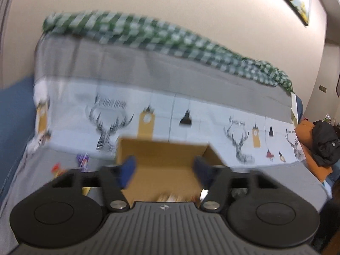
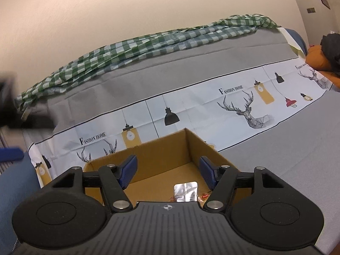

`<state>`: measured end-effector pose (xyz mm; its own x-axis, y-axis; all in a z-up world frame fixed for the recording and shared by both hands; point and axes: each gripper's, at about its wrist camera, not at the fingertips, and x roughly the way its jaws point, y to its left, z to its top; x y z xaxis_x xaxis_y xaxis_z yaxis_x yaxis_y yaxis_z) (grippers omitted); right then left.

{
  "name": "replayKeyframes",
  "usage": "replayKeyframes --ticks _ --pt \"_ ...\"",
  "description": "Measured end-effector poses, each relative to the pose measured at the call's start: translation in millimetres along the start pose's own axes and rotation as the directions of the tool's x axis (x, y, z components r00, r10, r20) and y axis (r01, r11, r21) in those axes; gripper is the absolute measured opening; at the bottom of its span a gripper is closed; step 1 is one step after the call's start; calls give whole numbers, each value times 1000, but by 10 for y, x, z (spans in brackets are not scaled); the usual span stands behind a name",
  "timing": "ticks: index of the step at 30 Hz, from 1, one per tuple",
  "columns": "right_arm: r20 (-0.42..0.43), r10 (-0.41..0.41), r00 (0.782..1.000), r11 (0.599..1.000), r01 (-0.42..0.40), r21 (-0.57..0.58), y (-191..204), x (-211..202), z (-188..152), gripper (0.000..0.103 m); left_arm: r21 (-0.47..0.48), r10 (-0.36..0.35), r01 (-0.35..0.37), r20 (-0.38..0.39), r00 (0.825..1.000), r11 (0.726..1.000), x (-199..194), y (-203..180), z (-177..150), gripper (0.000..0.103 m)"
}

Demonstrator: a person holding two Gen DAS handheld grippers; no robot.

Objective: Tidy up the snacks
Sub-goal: 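Open both tools to drop the peanut bag and silver packet into the box, then move both open tools back to the remaining snacks on the seat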

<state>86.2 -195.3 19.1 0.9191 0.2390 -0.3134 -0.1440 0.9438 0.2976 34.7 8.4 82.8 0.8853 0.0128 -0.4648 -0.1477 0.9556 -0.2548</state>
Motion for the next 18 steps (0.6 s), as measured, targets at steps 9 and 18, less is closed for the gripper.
replayKeyframes --ticks 9,18 --pt "-22 86 996 993 -88 -83 264 -58 -116 36 -9 106 -108 -93 990 994 -349 1058 -433 32" --pt "-81 127 989 981 -137 -140 527 -134 -180 26 -98 96 -108 -115 989 989 -361 1553 -486 30"
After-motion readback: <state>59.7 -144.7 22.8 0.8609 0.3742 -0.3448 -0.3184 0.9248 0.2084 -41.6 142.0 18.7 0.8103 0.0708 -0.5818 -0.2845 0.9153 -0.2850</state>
